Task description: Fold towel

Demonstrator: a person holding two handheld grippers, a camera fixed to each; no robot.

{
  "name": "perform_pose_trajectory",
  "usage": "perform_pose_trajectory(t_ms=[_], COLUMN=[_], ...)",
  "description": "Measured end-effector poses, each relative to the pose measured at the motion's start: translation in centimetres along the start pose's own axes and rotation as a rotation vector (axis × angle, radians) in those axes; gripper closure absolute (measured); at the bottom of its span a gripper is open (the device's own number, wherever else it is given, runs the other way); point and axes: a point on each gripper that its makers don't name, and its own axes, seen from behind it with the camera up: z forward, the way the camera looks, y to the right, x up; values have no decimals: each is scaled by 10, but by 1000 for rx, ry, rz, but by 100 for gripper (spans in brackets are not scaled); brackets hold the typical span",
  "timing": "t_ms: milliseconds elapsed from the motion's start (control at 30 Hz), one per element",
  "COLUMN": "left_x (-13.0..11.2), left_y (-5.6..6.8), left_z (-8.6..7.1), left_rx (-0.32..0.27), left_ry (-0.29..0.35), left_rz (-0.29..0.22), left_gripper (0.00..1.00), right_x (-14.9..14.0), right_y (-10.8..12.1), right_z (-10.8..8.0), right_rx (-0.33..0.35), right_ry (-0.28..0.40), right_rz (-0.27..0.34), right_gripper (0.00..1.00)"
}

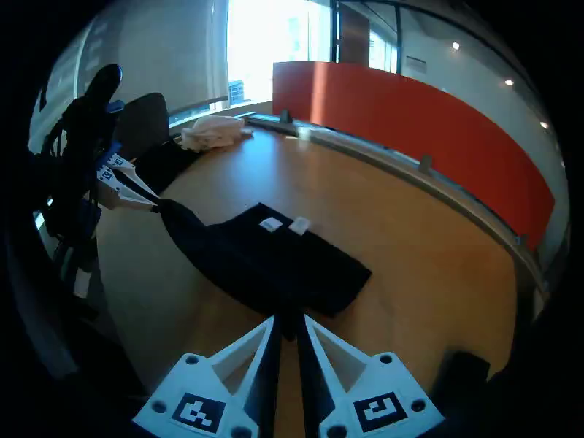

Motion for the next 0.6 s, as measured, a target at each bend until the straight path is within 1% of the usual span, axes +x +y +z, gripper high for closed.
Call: perform_pose_trajectory(t_ms=[300, 600], left_x=[4, 1], left_y=[6, 10], left_z=[-15, -20], left_rx=[-10, -17], left_ry=[-1, -10], left_rz=[-1, -9], left_gripper=[88, 88], right_x=[6, 9], right_y=[-5, -9], right_z=[-15, -21], right_rx=[3, 9], right_ry=[1, -5], right_rz=[-5, -12], right_gripper=[86, 86])
